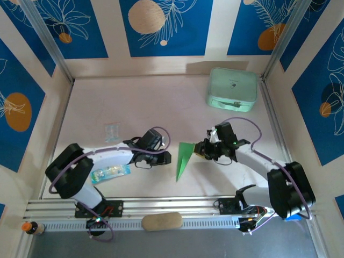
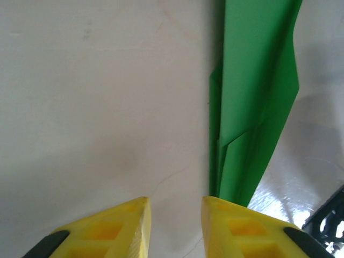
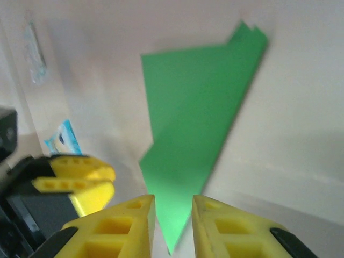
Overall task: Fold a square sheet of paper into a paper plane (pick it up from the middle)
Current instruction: Fold the wing for the fifth time at the center of the table, then turn over a paper plane at the center of the table.
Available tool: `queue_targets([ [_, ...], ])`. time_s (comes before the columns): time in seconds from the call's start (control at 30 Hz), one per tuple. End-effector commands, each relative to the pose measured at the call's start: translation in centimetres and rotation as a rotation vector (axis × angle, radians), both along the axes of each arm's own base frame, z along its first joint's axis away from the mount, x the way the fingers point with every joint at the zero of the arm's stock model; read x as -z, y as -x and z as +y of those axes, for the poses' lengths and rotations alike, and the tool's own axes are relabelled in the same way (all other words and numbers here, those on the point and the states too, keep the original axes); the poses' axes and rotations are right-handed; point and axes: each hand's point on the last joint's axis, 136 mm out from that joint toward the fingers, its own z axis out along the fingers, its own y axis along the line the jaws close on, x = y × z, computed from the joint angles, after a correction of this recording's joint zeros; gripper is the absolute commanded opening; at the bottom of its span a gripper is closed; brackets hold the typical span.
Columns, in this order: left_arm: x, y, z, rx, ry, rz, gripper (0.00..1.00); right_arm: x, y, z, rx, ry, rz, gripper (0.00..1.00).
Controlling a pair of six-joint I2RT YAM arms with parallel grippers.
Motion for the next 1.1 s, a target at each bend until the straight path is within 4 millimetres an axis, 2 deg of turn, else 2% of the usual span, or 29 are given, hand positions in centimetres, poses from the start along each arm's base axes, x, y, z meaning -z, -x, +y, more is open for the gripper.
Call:
queue_targets([
  [0.0,-0.8,-0.4,-2.3,0.056,0.084,0.028,0.31,0.8,2.2,-0.3,0.022,-0.007,0.078,0.26],
  [0.33,0.5,0.3,-3.6,0.061,0.163,0.099,0.32,1.6,3.4,1.0,-0.04,-0.023,0.119,0.27],
  [0.7,2.3,1.2,-3.6,0.091,0.066,0.174,0.31,3.2,3.7,2.4,-0.094,-0.019,0.171,0.22],
  [0.9,2.1,1.8,-5.4,0.138,0.097,0.192,0.3,3.6,3.7,2.8,-0.108,-0.024,0.179,0.18],
  [1.07,2.0,1.7,-6.1,0.14,0.122,0.196,0.3,3.9,4.1,3.2,-0.134,-0.044,0.202,0.15],
])
